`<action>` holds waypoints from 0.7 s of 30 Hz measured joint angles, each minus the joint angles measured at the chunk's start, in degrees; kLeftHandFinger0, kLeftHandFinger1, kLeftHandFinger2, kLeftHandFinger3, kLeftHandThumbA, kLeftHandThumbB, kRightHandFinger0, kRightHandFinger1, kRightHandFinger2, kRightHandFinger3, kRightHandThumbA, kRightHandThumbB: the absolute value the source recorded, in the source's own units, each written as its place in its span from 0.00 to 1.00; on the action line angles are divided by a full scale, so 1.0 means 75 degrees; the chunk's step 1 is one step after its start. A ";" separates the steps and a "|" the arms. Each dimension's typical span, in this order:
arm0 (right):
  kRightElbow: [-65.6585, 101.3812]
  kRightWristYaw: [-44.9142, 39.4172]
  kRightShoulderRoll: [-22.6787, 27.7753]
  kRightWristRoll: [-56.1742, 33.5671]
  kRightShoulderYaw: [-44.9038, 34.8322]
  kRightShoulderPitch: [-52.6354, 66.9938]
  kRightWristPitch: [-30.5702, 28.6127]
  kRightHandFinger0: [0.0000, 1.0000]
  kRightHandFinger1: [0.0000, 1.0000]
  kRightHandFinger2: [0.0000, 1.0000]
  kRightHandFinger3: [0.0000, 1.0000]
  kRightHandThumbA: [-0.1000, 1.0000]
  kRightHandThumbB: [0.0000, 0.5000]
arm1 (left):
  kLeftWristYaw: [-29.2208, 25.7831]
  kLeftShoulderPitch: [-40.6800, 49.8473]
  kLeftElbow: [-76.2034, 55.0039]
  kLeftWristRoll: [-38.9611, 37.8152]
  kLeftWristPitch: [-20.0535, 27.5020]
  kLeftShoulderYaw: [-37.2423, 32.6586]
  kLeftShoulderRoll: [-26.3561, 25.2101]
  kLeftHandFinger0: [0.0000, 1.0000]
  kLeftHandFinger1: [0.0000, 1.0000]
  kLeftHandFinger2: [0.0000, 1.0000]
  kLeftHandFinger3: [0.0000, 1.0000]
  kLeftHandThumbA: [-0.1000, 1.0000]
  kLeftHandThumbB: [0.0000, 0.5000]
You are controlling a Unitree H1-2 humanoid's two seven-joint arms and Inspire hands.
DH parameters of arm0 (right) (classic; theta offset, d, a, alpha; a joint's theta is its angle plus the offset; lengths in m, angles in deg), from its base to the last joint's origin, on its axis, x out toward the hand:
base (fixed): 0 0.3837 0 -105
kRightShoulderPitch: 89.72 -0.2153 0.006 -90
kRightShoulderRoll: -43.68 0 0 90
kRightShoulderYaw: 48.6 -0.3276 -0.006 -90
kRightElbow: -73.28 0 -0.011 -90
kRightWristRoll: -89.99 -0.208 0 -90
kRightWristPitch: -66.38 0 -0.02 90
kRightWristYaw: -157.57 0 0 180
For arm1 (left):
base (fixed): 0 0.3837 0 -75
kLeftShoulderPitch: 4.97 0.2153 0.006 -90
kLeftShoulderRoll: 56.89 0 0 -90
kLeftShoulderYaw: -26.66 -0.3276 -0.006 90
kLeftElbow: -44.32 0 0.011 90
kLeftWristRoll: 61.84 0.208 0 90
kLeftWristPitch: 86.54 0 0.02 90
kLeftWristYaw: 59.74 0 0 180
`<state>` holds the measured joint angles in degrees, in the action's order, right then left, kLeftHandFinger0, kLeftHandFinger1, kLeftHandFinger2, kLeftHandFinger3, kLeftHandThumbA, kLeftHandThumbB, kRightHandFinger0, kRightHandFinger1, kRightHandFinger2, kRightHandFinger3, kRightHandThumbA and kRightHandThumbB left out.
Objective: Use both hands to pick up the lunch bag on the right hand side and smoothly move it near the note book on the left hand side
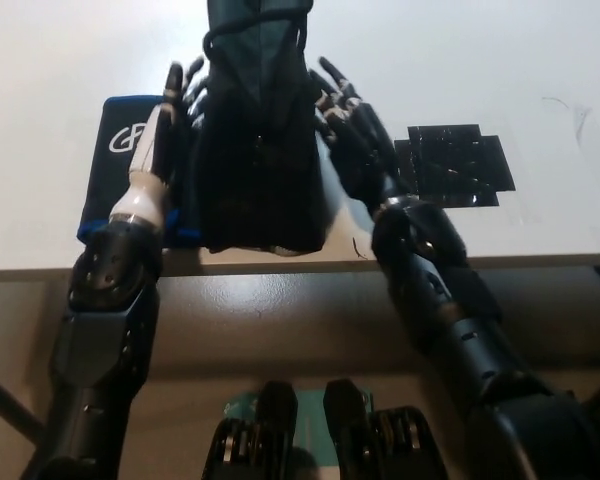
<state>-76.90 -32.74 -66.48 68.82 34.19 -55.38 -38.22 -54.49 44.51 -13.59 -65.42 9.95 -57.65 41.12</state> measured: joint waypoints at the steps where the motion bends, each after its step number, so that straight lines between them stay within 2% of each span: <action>1: 0.0092 0.0078 0.0071 0.0113 0.0041 0.0086 -0.0007 1.00 1.00 1.00 1.00 1.00 0.79 | 0.0001 0.0088 -0.0014 0.0035 -0.0003 -0.0019 -0.0045 1.00 1.00 1.00 1.00 1.00 0.72; 6: 0.0740 0.0470 0.0485 0.0751 0.0197 0.0816 -0.0026 1.00 1.00 1.00 1.00 1.00 0.71 | 0.0023 0.0628 -0.0395 0.0184 -0.0039 -0.0090 -0.0417 1.00 1.00 1.00 1.00 1.00 0.77; 9: 0.1171 0.0577 0.0667 0.0972 0.0216 0.1168 -0.0040 1.00 1.00 1.00 1.00 1.00 0.68 | 0.0037 0.0855 -0.0726 0.0222 -0.0046 -0.0091 -0.0595 1.00 1.00 1.00 1.00 1.00 0.74; 13: 0.2077 0.0728 0.1005 0.1382 0.0215 0.1915 -0.0050 1.00 1.00 1.00 1.00 1.00 0.71 | 0.0071 0.1332 -0.1391 0.0262 -0.0046 -0.0083 -0.0907 1.00 1.00 1.00 1.00 1.00 0.69; 17: 0.2890 0.0807 0.1168 0.1622 0.0213 0.2522 -0.0050 1.00 1.00 1.00 1.00 1.00 0.63 | 0.0124 0.1779 -0.2007 0.0263 -0.0049 -0.0074 -0.1079 1.00 1.00 1.00 1.00 1.00 0.65; 18: 0.3002 0.0811 0.1178 0.1644 0.0212 0.2602 -0.0050 1.00 1.00 1.00 1.00 1.00 0.66 | 0.0132 0.1830 -0.2078 0.0263 -0.0048 -0.0074 -0.1089 1.00 1.00 1.00 1.00 1.00 0.64; 20: 0.3504 0.0825 0.1213 0.1743 0.0207 0.2977 -0.0050 1.00 1.00 1.00 1.00 1.00 0.67 | 0.0159 0.2183 -0.2460 0.0254 -0.0042 -0.0071 -0.1144 1.00 1.00 1.00 1.00 1.00 0.73; 21: 0.3692 0.0829 0.1215 0.1767 0.0203 0.3127 -0.0052 1.00 1.00 1.00 1.00 1.00 0.64 | 0.0162 0.2310 -0.2614 0.0248 -0.0040 -0.0066 -0.1160 1.00 1.00 1.00 1.00 1.00 0.73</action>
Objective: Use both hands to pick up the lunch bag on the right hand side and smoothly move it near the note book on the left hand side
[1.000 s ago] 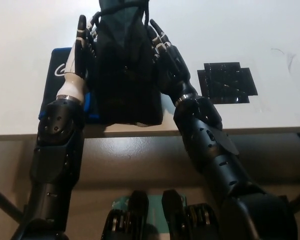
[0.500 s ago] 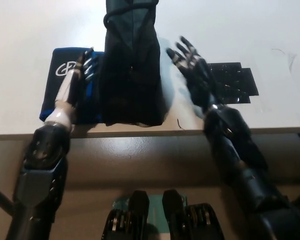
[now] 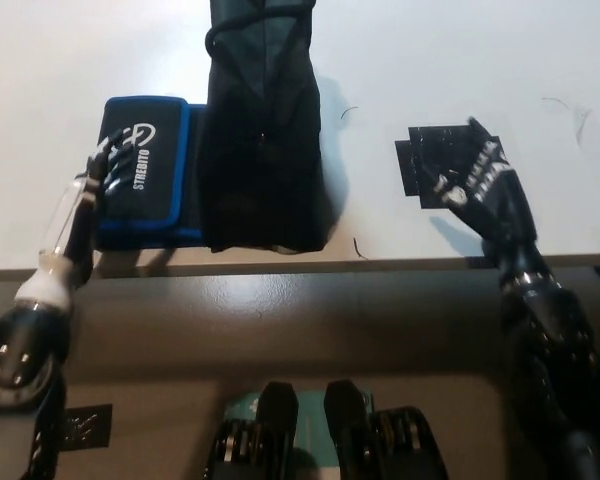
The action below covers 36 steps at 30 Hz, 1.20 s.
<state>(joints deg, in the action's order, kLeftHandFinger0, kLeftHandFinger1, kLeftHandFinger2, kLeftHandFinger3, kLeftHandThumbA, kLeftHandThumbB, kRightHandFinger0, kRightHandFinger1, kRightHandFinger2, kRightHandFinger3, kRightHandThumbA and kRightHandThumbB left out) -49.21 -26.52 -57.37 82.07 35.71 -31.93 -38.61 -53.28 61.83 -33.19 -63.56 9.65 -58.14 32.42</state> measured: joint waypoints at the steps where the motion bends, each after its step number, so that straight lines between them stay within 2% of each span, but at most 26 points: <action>1: 0.0227 0.0005 0.0000 0.0021 -0.0005 0.0154 -0.0003 1.00 1.00 1.00 1.00 1.00 0.64 | 0.0002 0.0159 -0.0137 -0.0008 0.0001 0.0009 -0.0012 1.00 1.00 1.00 1.00 1.00 0.75; 4: 0.0772 0.0016 -0.0003 0.0076 -0.0006 0.0625 -0.0009 1.00 1.00 1.00 1.00 1.00 0.58 | 0.0023 0.0592 -0.0557 -0.0041 0.0006 0.0043 -0.0032 1.00 1.00 1.00 1.00 1.00 0.74; 5: 0.1043 0.0019 -0.0002 0.0109 -0.0006 0.0860 -0.0019 1.00 1.00 1.00 1.00 1.00 0.56 | 0.0043 0.0843 -0.0773 -0.0064 0.0015 0.0068 -0.0043 1.00 1.00 1.00 1.00 1.00 0.78; 9: 0.1737 0.0023 0.0040 0.0278 -0.0005 0.1625 -0.0279 1.00 1.00 1.00 1.00 1.00 0.49 | 0.0144 0.1672 -0.1353 -0.0182 0.0160 0.0197 -0.0140 1.00 1.00 1.00 1.00 1.00 0.73; 10: 0.1798 0.0022 0.0056 0.0304 -0.0005 0.1749 -0.0345 1.00 1.00 1.00 1.00 1.00 0.48 | 0.0159 0.1821 -0.1365 -0.0207 0.0200 0.0227 -0.0164 1.00 1.00 1.00 1.00 1.00 0.66; 12: 0.1850 0.0016 0.0100 0.0355 0.0005 0.2042 -0.0502 1.00 1.00 1.00 1.00 1.00 0.49 | 0.0202 0.2087 -0.1356 -0.0234 0.0318 0.0254 -0.0218 1.00 1.00 1.00 1.00 1.00 0.62; 14: 0.1853 0.0011 0.0143 0.0396 0.0018 0.2227 -0.0627 1.00 1.00 1.00 1.00 1.00 0.47 | 0.0235 0.2249 -0.1323 -0.0238 0.0405 0.0257 -0.0275 1.00 1.00 1.00 1.00 1.00 0.49; 15: 0.1852 0.0007 0.0169 0.0421 0.0031 0.2328 -0.0677 1.00 1.00 1.00 1.00 1.00 0.47 | 0.0251 0.2317 -0.1289 -0.0240 0.0463 0.0258 -0.0319 1.00 1.00 1.00 1.00 1.00 0.49; 16: 0.1850 -0.0018 0.0238 0.0480 0.0080 0.2498 -0.0798 1.00 1.00 1.00 1.00 1.00 0.49 | 0.0277 0.2405 -0.1163 -0.0243 0.0599 0.0261 -0.0390 1.00 1.00 1.00 1.00 1.00 0.37; 17: 0.1845 -0.0036 0.0282 0.0514 0.0111 0.2551 -0.0849 1.00 1.00 1.00 1.00 1.00 0.48 | 0.0290 0.2421 -0.1043 -0.0244 0.0669 0.0261 -0.0431 1.00 1.00 1.00 1.00 1.00 0.33; 20: 0.1817 -0.0075 0.0401 0.0568 0.0180 0.2571 -0.0945 1.00 1.00 1.00 1.00 1.00 0.46 | 0.0326 0.2415 -0.0669 -0.0241 0.0921 0.0256 -0.0522 1.00 1.00 1.00 1.00 1.00 0.35; 22: 0.1789 -0.0096 0.0469 0.0586 0.0206 0.2572 -0.0969 1.00 1.00 1.00 1.00 1.00 0.45 | 0.0335 0.2415 -0.0385 -0.0228 0.1096 0.0255 -0.0551 1.00 1.00 1.00 1.00 1.00 0.30; 27: 0.1505 -0.0116 0.0579 0.0610 0.0221 0.2571 -0.1016 1.00 1.00 1.00 1.00 1.00 0.42 | 0.0343 0.2363 0.0359 -0.0155 0.1474 0.0229 -0.0551 1.00 1.00 1.00 1.00 1.00 0.30; 30: 0.1253 -0.0136 0.0601 0.0608 0.0221 0.2567 -0.1054 1.00 1.00 1.00 1.00 1.00 0.46 | 0.0346 0.2279 0.0703 -0.0128 0.1609 0.0224 -0.0552 1.00 1.00 1.00 1.00 1.00 0.30; 35: 0.0993 -0.0164 0.0609 0.0608 0.0221 0.2533 -0.1098 1.00 1.00 1.00 1.00 1.00 0.46 | 0.0353 0.2059 0.1303 -0.0106 0.1714 0.0223 -0.0558 1.00 1.00 1.00 1.00 1.00 0.29; 36: 0.0966 -0.0167 0.0609 0.0607 0.0221 0.2516 -0.1115 1.00 1.00 1.00 1.00 1.00 0.46 | 0.0357 0.1998 0.1402 -0.0102 0.1738 0.0222 -0.0564 1.00 1.00 1.00 1.00 1.00 0.27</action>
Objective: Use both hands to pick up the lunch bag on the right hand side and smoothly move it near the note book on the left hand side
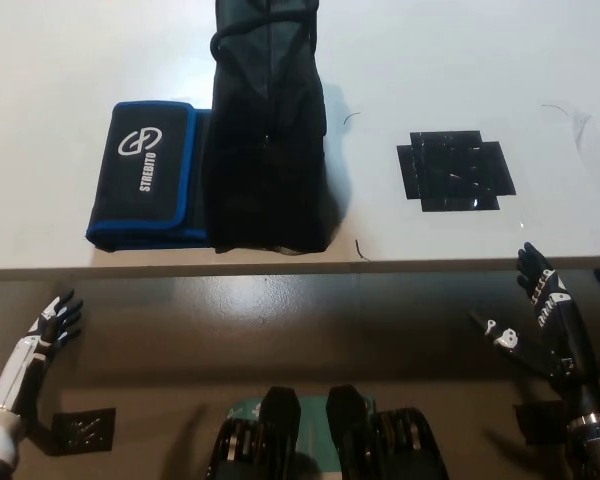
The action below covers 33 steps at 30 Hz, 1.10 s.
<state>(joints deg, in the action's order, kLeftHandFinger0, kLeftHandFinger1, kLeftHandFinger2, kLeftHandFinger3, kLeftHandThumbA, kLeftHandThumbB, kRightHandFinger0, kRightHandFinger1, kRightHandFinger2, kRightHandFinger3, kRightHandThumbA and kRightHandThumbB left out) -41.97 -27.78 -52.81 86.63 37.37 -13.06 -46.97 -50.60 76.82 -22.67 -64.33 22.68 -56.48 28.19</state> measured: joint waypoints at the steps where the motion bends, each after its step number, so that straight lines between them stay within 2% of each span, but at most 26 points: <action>1: -0.0004 -0.0003 0.0003 0.0000 0.0000 0.0000 -0.0010 1.00 1.00 1.00 1.00 1.00 0.47 | 0.0001 -0.0027 0.0025 0.0004 0.0015 -0.0001 -0.0005 1.00 1.00 1.00 1.00 1.00 0.27; 3: -0.0004 -0.0007 0.0003 0.0000 0.0000 0.0000 -0.0021 1.00 1.00 1.00 1.00 1.00 0.46 | 0.0002 -0.0079 0.0056 0.0015 0.0027 -0.0005 -0.0013 1.00 1.00 1.00 1.00 1.00 0.28; 8: 0.0206 -0.0016 -0.0008 -0.0001 -0.0003 0.0046 -0.0042 1.00 1.00 1.00 1.00 1.00 0.52 | 0.0007 -0.0141 0.0058 0.0037 0.0043 -0.0029 -0.0021 1.00 1.00 1.00 1.00 1.00 0.36; 14: 0.0546 -0.0031 -0.0059 -0.0012 0.0000 0.0159 -0.0060 1.00 1.00 1.00 1.00 1.00 0.53 | 0.0028 -0.0139 0.0056 0.0034 0.0058 -0.0029 -0.0022 1.00 1.00 1.00 1.00 1.00 0.34; 19: 0.0546 -0.0033 -0.0066 -0.0030 0.0000 0.0204 -0.0061 1.00 1.00 1.00 1.00 1.00 0.53 | 0.0029 -0.0139 0.0026 0.0036 0.0060 -0.0030 -0.0021 1.00 1.00 1.00 1.00 1.00 0.39; 22: 0.0546 -0.0045 -0.0066 -0.0046 0.0003 0.0201 -0.0060 1.00 1.00 1.00 1.00 1.00 0.53 | 0.0031 -0.0143 -0.0018 0.0034 0.0061 -0.0028 -0.0022 1.00 1.00 1.00 1.00 1.00 0.35; 28: 0.0538 -0.0118 -0.0065 -0.0114 0.0014 0.0198 -0.0060 1.00 1.00 1.00 1.00 1.00 0.54 | 0.0036 -0.0151 -0.0027 0.0029 0.0061 -0.0028 -0.0022 1.00 1.00 1.00 1.00 1.00 0.38; 33: 0.0540 -0.0246 -0.0066 -0.0259 0.0034 0.0189 -0.0047 1.00 1.00 1.00 1.00 1.00 0.62 | 0.0038 -0.0162 -0.0029 0.0026 0.0060 -0.0028 -0.0023 1.00 1.00 1.00 1.00 1.00 0.36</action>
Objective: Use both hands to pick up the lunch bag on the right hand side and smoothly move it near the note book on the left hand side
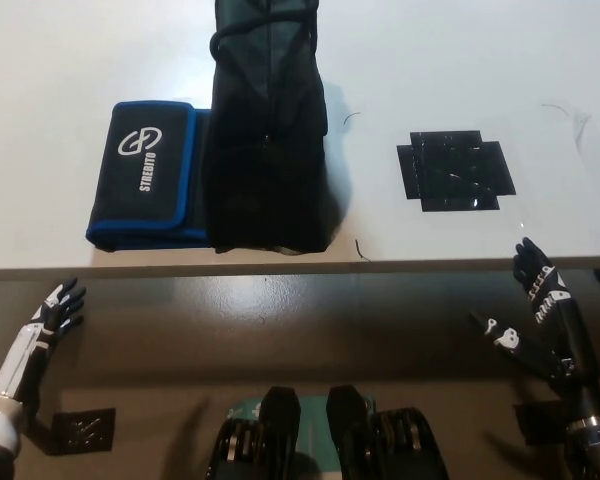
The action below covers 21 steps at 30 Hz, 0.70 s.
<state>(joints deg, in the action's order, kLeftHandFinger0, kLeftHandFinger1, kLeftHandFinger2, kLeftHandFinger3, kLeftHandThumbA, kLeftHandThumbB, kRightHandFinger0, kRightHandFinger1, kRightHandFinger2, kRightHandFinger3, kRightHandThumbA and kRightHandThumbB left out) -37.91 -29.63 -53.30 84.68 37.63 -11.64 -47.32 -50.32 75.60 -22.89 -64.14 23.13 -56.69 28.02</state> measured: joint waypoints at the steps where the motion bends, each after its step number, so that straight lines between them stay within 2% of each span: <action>1: 0.0001 -0.0038 -0.0001 -0.0053 0.0003 0.0000 0.0017 1.00 1.00 1.00 1.00 1.00 0.60 | 0.0001 -0.0005 0.0001 0.0000 0.0000 0.0000 0.0000 1.00 1.00 1.00 1.00 1.00 0.36; 10: -0.0003 -0.0425 -0.0045 -0.0511 0.0154 0.0000 0.0236 1.00 1.00 1.00 1.00 1.00 0.64 | 0.0001 -0.0145 0.0008 -0.0003 0.0002 0.0002 -0.0010 1.00 1.00 1.00 1.00 1.00 0.36; 18: -0.0055 -0.0519 -0.0049 -0.0625 0.0171 -0.0041 0.0362 1.00 1.00 1.00 1.00 1.00 0.62 | 0.0001 -0.0178 0.0020 0.0009 0.0002 0.0000 -0.0022 1.00 1.00 1.00 1.00 1.00 0.37; 19: -0.0068 -0.0528 -0.0053 -0.0650 0.0171 -0.0050 0.0371 1.00 1.00 1.00 1.00 1.00 0.60 | 0.0001 -0.0179 0.0030 0.0009 0.0005 0.0000 -0.0022 1.00 1.00 1.00 1.00 1.00 0.35; 21: -0.0074 -0.0537 -0.0060 -0.0674 0.0171 -0.0057 0.0385 1.00 1.00 1.00 1.00 1.00 0.57 | 0.0001 -0.0178 0.0050 0.0010 0.0015 -0.0001 -0.0023 1.00 1.00 1.00 1.00 1.00 0.37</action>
<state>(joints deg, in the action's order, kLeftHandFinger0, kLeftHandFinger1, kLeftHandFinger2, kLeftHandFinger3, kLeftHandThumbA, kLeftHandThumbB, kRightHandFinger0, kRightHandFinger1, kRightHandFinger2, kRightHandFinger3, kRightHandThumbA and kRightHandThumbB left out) -38.47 -33.65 -53.76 79.63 38.91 -12.07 -44.43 -50.31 74.27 -22.52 -64.06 23.25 -56.70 27.85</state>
